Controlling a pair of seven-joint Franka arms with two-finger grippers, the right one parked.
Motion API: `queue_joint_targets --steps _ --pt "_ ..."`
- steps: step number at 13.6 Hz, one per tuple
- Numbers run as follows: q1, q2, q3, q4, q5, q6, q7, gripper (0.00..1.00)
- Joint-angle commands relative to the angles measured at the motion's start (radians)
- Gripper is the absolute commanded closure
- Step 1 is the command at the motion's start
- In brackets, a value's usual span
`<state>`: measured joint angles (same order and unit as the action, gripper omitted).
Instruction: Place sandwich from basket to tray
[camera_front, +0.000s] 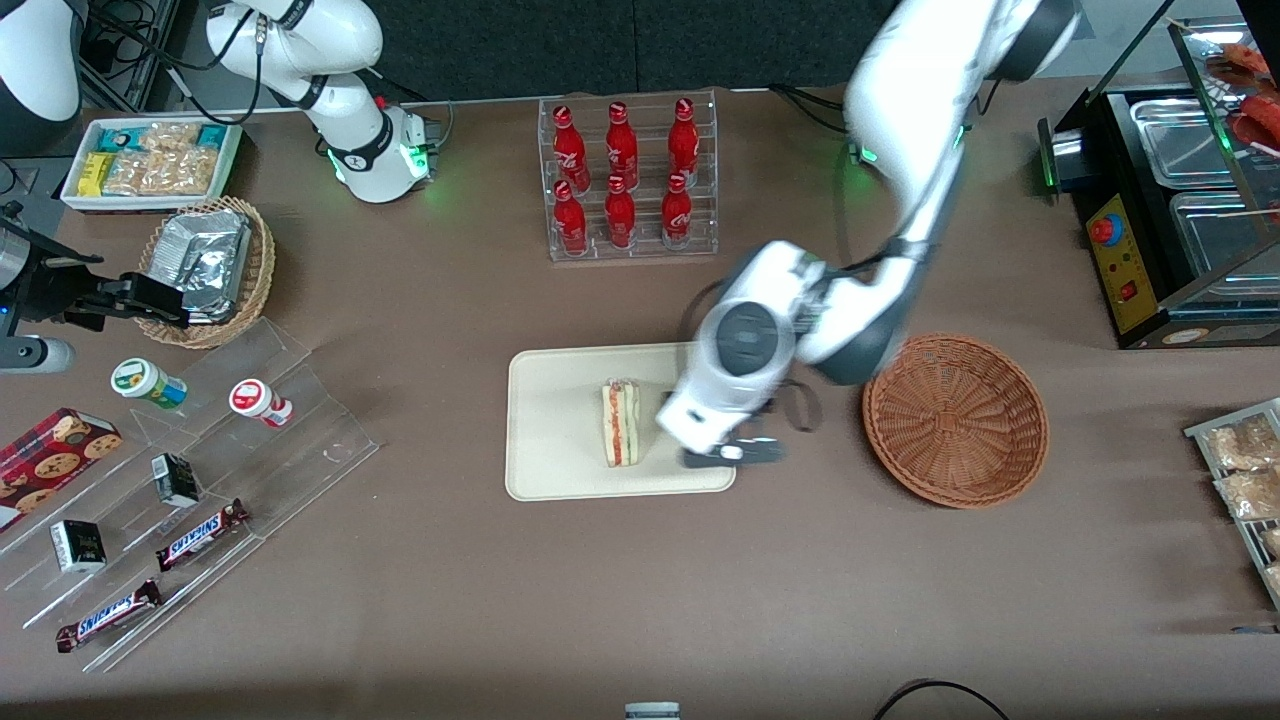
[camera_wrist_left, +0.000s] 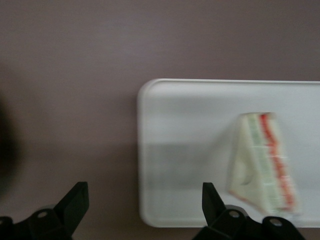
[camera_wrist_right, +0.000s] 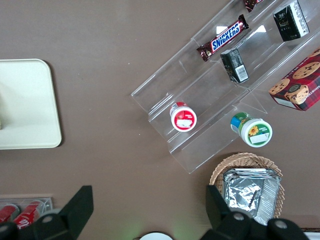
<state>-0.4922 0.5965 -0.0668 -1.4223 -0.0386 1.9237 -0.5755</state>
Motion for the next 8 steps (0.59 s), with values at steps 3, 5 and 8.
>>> queue_joint_targets --steps 3,5,8 --pt "0.226 -0.309 -0.011 -0.404 -0.029 0.026 0.329 0.01" --pt "0.338 -0.446 -0.008 -0.506 -0.029 -0.001 0.472 0.01" --pt "0.449 -0.541 -0.004 -0.426 -0.014 -0.228 0.551 0.01"
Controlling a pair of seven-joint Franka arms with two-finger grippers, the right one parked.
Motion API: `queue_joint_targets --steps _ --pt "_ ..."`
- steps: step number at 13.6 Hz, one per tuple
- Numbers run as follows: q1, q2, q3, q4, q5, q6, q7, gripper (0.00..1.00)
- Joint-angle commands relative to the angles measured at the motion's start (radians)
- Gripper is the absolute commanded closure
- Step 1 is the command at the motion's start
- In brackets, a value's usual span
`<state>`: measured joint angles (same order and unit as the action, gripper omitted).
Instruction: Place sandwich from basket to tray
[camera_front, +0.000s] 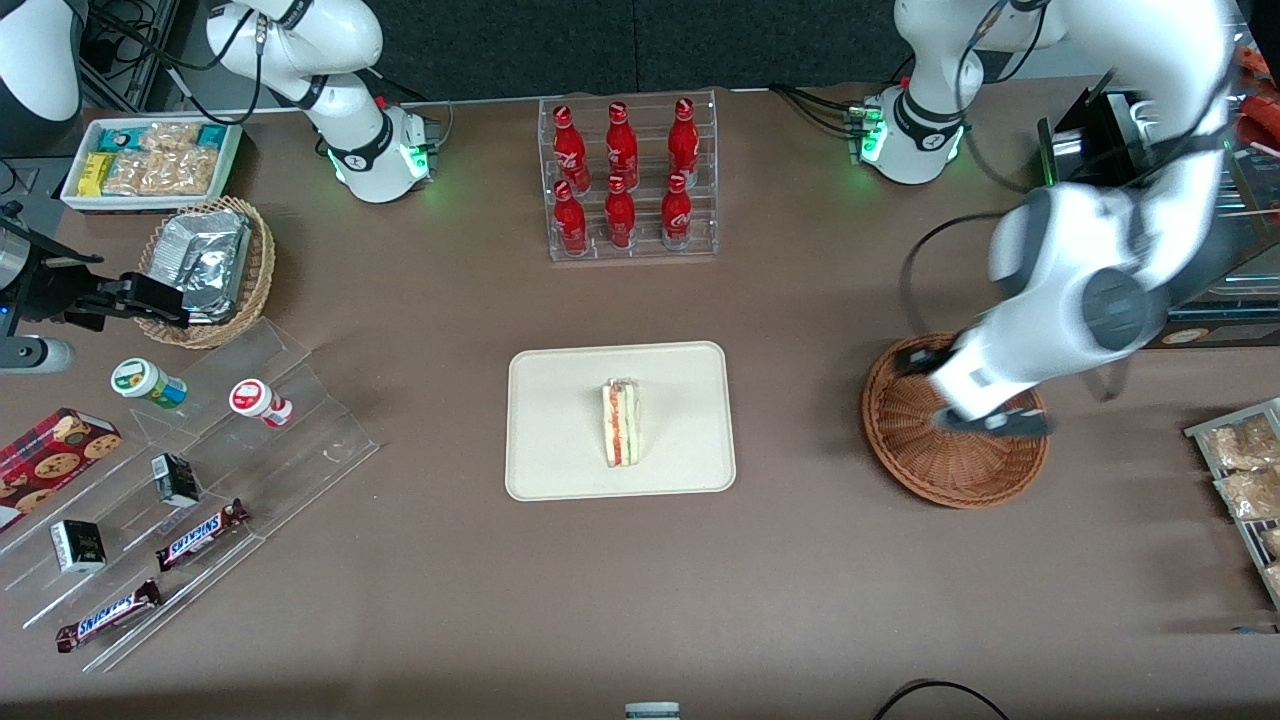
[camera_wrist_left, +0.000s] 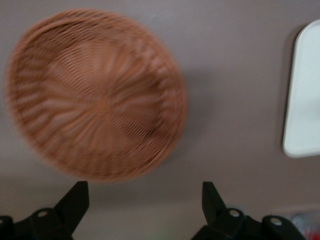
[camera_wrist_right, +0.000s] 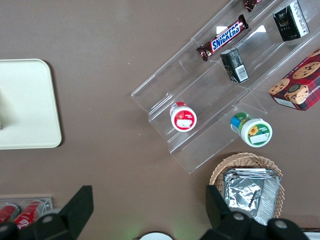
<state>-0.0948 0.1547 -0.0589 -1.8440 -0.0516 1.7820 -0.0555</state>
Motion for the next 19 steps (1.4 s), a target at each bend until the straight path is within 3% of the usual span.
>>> queue_joint_targets --steps 1,6,13,19 --pt "0.087 -0.128 -0.013 0.02 -0.001 -0.105 0.037 0.01" --pt "0.106 -0.216 -0.004 0.066 0.025 -0.119 0.042 0.01" --pt "0.095 -0.215 -0.006 0.252 0.032 -0.233 0.04 0.01" --pt "0.061 -0.216 -0.001 0.261 0.072 -0.245 0.026 0.01"
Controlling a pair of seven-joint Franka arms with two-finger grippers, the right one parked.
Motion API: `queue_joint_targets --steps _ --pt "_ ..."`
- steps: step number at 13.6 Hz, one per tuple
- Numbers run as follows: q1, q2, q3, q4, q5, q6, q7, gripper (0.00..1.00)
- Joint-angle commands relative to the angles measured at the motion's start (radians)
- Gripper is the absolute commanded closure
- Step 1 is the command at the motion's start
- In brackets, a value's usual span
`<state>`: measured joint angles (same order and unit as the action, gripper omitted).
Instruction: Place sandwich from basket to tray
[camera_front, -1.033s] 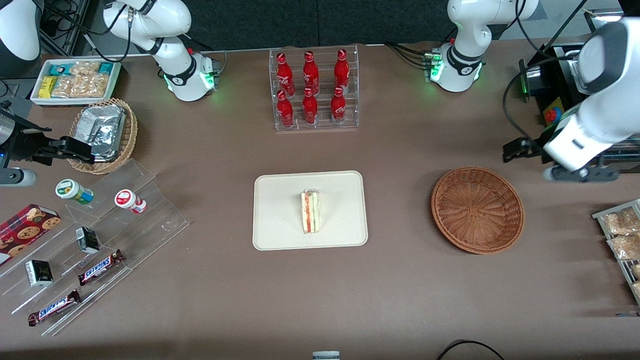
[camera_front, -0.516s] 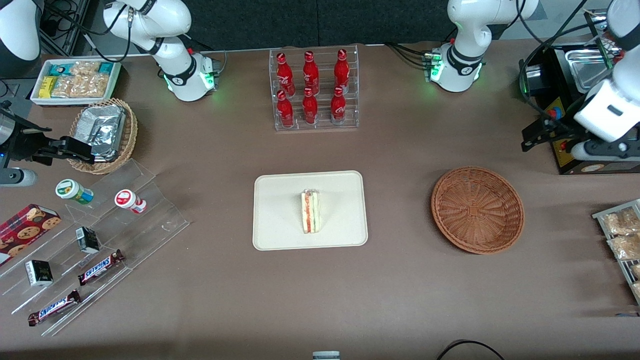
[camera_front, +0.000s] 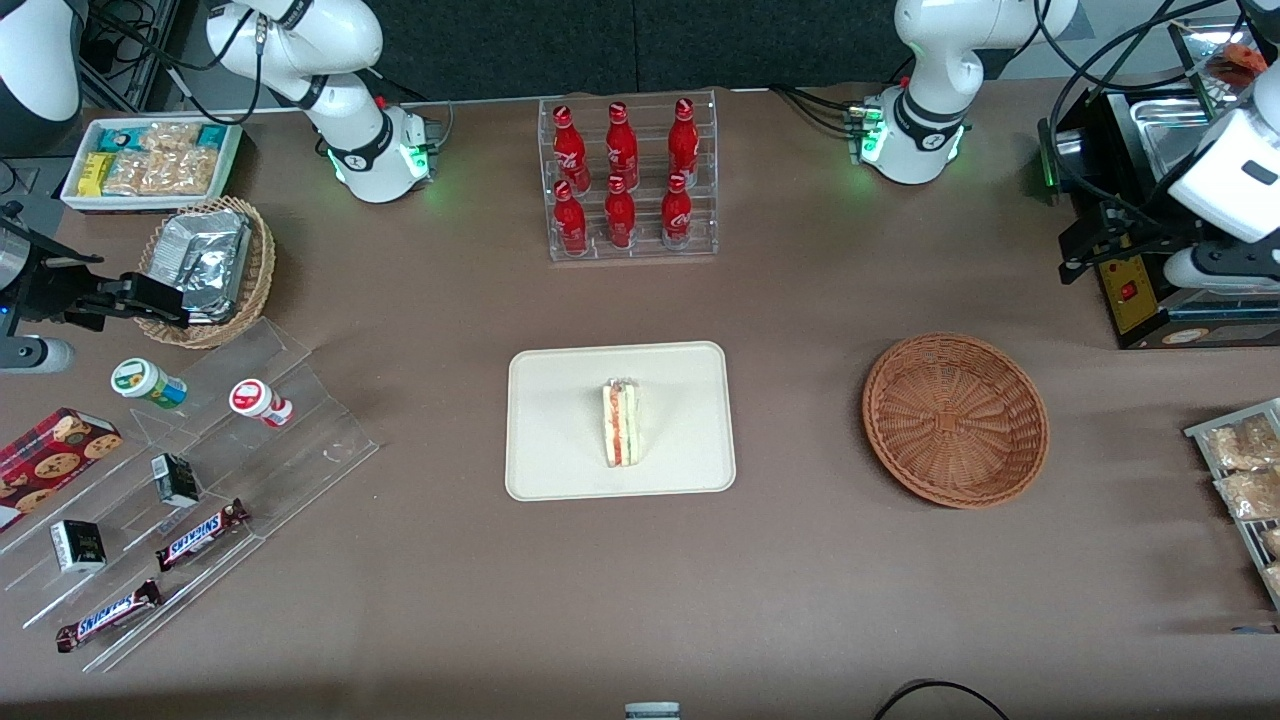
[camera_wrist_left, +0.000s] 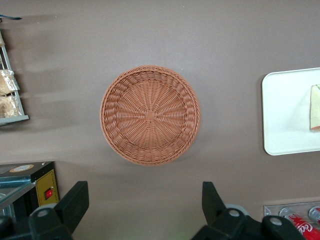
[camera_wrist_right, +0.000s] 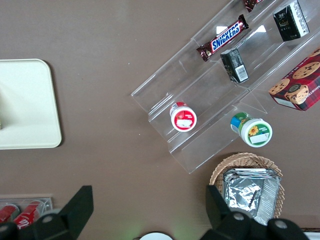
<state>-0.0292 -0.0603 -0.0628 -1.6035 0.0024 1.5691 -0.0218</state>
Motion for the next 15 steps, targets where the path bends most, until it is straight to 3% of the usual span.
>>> queue_joint_targets --steps 1,15 --pt "-0.003 -0.006 0.003 0.02 0.018 -0.032 -0.009 0.01" --pt "-0.008 0.011 0.0 0.042 0.018 -0.078 -0.001 0.0"
